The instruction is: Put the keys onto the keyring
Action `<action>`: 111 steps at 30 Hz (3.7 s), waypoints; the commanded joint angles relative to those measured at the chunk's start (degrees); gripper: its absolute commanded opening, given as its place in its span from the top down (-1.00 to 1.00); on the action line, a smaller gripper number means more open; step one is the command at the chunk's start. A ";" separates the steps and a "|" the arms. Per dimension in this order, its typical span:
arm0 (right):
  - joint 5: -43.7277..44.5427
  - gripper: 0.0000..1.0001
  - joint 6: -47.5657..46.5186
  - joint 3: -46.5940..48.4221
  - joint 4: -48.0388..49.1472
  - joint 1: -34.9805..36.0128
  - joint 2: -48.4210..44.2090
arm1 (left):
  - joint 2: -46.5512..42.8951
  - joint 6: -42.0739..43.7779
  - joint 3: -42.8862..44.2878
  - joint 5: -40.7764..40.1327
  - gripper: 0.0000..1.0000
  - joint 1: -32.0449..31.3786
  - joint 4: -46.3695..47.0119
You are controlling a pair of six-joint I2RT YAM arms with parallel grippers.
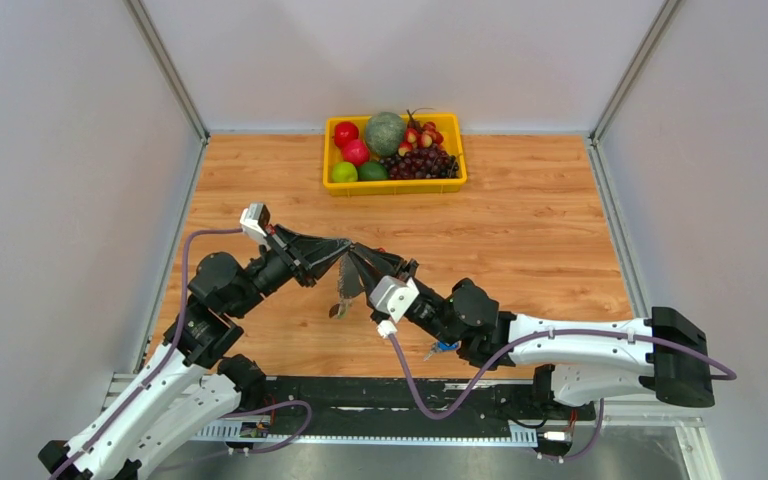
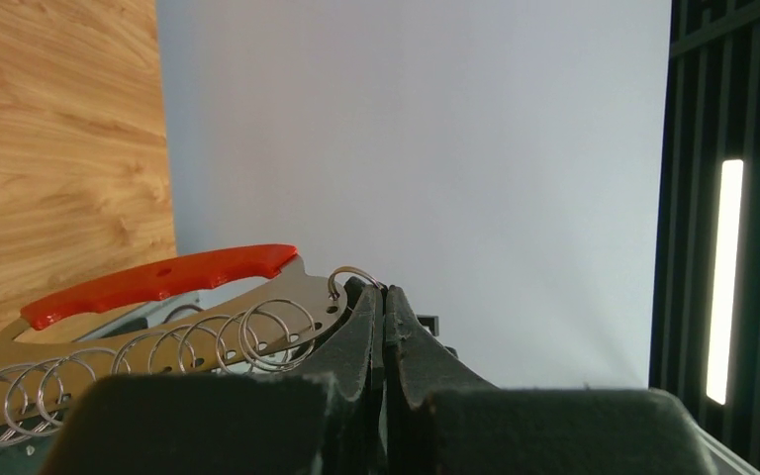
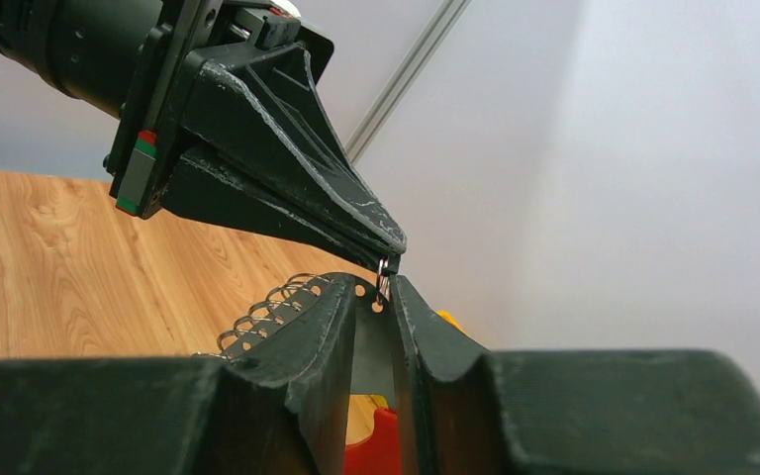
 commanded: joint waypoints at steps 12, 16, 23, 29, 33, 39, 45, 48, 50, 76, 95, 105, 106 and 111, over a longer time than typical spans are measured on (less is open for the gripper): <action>1.54 0.86 -0.46 2.30 1.56 0.16 -0.08 | -1.83 -2.19 -1.05 3.19 1.00 -0.10 8.62; 2.47 1.00 -1.00 1.32 2.18 0.13 -0.61 | -2.09 -2.66 -1.65 3.22 1.00 -0.06 10.76; 3.01 1.00 0.62 1.99 -0.32 0.13 -2.05 | -2.05 -2.03 -1.84 3.29 0.98 -0.05 13.35; 5.39 1.00 4.70 6.29 -9.02 0.07 -2.96 | -1.72 1.09 -2.29 5.33 0.50 -0.05 12.93; 6.03 1.00 8.00 9.64 -17.91 -0.14 -4.61 | -1.66 4.60 -1.72 6.76 0.21 -0.05 9.95; 5.88 1.00 11.63 14.93 -31.81 -0.31 -8.22 | -0.17 12.48 3.46 8.34 0.02 -0.06 0.11; 5.37 1.00 16.05 19.54 -44.79 -0.33 -11.36 | 2.11 21.28 8.22 10.24 -0.13 -0.06 -7.62; 3.23 1.00 18.99 22.88 -54.11 -0.33 -12.09 | 3.47 26.00 10.18 10.75 -0.18 -0.05 -9.48; 1.37 1.00 20.90 25.30 -60.07 -0.32 -12.32 | 4.78 28.22 10.99 12.84 -0.19 -0.08 -8.72; -31.18 1.00 39.57 42.67 -90.42 -8.24 -3.81 | 4.40 69.97 11.37 32.47 -0.08 -0.05 -14.33; -49.57 1.00 41.71 44.32 -82.96 -11.48 1.66 | -1.66 69.18 2.19 41.99 -0.23 -0.05 0.80; -49.36 1.00 40.99 46.65 -81.33 -11.67 3.99 | 0.10 69.30 2.46 45.59 -0.02 -0.05 2.64; -49.41 1.00 40.99 46.86 -81.33 -11.67 4.22 | 0.08 69.32 2.56 45.58 -0.02 -0.10 2.67; -49.07 1.00 40.91 47.42 -81.18 -11.63 4.03 | 0.08 69.75 3.17 45.89 0.13 -0.10 2.18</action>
